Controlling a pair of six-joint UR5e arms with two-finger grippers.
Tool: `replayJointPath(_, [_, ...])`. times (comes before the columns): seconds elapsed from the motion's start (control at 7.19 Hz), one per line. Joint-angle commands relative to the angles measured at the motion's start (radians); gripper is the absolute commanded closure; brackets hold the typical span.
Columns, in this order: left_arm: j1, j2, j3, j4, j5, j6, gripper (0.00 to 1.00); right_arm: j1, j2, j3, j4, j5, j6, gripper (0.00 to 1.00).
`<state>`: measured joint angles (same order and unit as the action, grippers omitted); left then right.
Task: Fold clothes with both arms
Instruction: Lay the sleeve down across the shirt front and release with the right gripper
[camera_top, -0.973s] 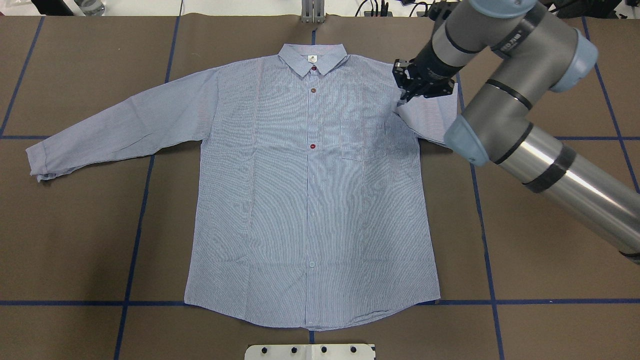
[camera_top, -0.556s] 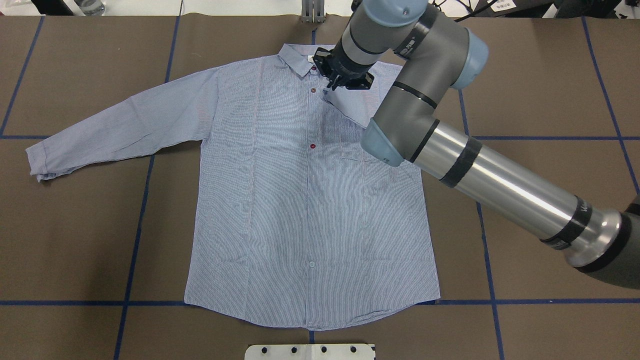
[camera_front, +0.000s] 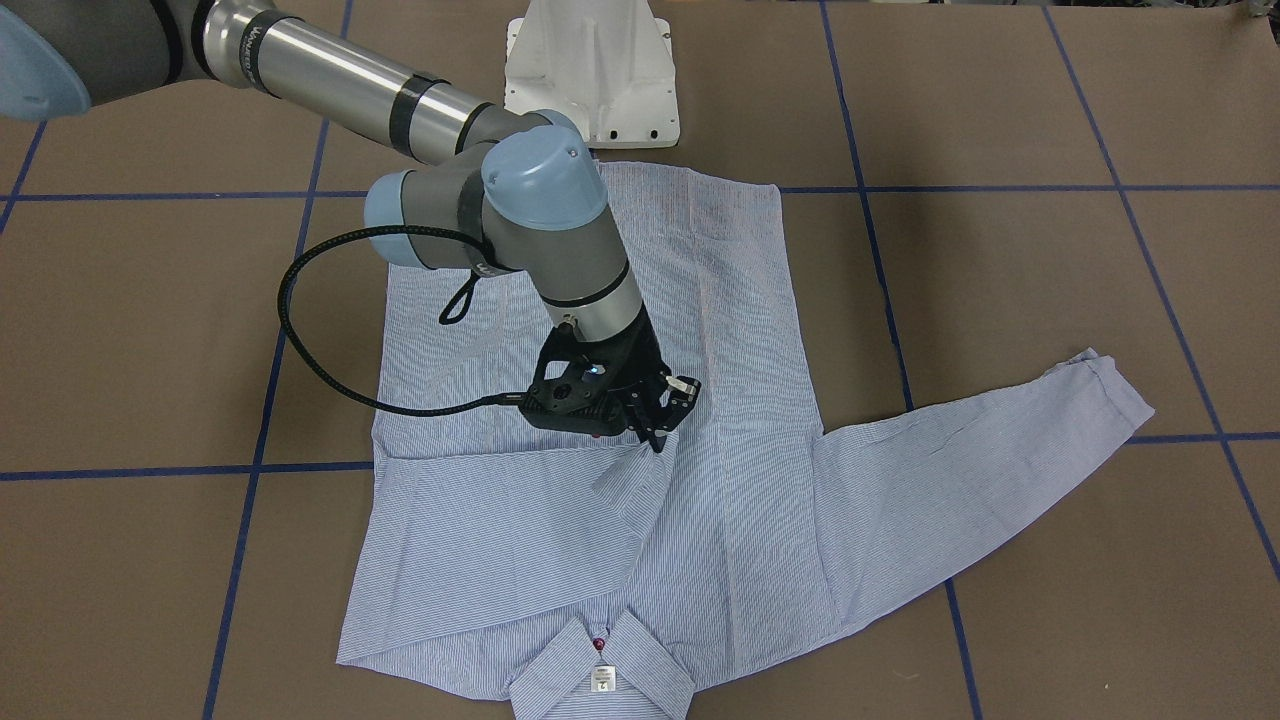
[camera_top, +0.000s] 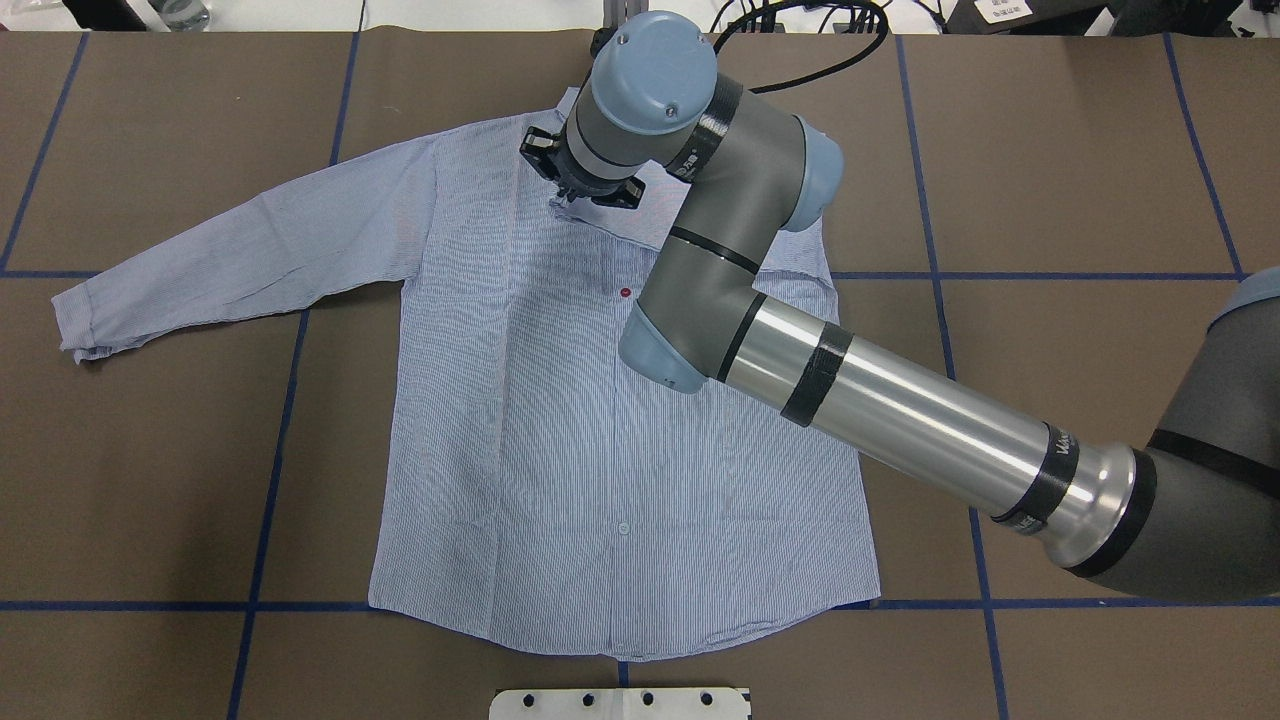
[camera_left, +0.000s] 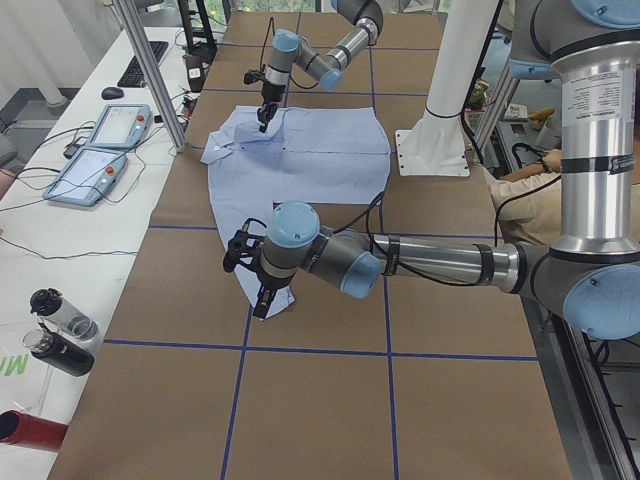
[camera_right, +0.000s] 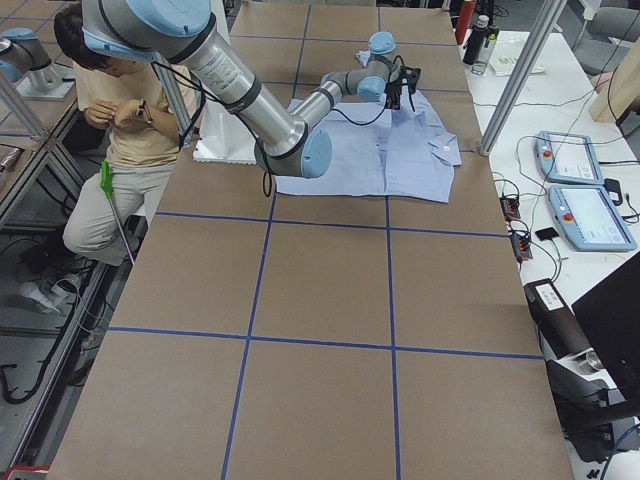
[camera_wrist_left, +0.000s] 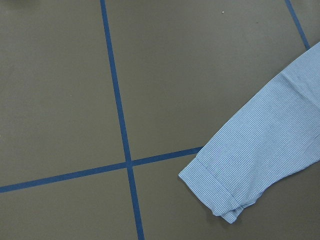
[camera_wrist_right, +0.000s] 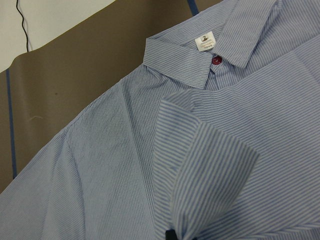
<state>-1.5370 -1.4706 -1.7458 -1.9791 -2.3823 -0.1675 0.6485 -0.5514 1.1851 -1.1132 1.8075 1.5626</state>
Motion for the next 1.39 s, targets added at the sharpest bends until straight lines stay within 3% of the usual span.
replayJointPath(0.0, [0.000,0.000,-0.003,-0.001,0.000,-0.001,0.00,-0.027,0.018,-0.010,0.001,-0.019,0.004,1.00])
replayJointPath(1.11, [0.000,-0.005,0.003,-0.001,0.002,-0.001,0.00,-0.015,0.018,-0.041,0.016,-0.091,0.004,0.97])
replayJointPath(1.25, [0.000,-0.005,0.002,-0.001,0.002,-0.001,0.00,-0.016,0.037,-0.061,0.021,-0.092,0.005,0.17])
